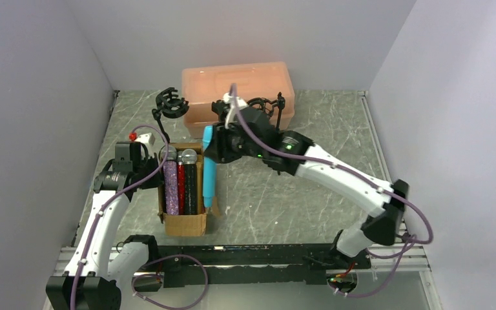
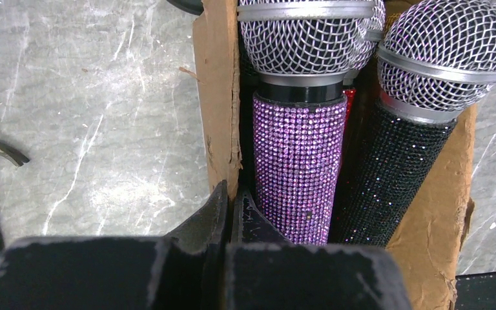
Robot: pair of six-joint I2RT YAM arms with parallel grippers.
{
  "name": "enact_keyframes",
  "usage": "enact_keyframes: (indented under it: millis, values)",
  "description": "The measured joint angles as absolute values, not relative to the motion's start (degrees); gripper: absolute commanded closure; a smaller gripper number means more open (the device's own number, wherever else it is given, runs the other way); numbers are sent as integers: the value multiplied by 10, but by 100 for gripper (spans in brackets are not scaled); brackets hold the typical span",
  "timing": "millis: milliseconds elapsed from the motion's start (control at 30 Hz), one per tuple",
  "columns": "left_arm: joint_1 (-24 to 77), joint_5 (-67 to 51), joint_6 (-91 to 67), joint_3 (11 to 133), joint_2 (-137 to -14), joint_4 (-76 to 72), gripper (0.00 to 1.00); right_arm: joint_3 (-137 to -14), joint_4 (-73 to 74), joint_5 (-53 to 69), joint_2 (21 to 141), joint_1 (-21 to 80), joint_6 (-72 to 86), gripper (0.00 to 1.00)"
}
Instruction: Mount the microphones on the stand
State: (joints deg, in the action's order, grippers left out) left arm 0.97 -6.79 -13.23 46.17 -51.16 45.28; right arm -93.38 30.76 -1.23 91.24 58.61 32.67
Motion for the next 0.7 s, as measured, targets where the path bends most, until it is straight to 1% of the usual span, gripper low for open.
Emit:
enact_keyframes:
  millis: [100, 233, 367, 467, 533, 667, 700]
  values:
    - [10, -66, -130, 462, -511, 453, 100, -888, 295, -13, 852, 568, 327, 88]
    - [10, -66, -128, 462, -508, 453, 100, -808, 288, -14, 834, 550, 329, 88]
    - [10, -66, -127, 462, -507, 453, 100, -748, 297, -11, 870, 544, 331, 90]
    - [10, -66, -126, 462, -506, 454, 100, -739, 297, -9, 915, 541, 332, 94]
    - [10, -67, -125, 462, -503, 455, 100, -739, 288, -9, 950, 540, 333, 95]
    - [10, -67, -122, 462, -500, 455, 100, -744, 276, -8, 1010, 536, 340, 87]
    - [10, -67, -121, 462, -500, 455, 100, -747, 276, -8, 1022, 535, 342, 83]
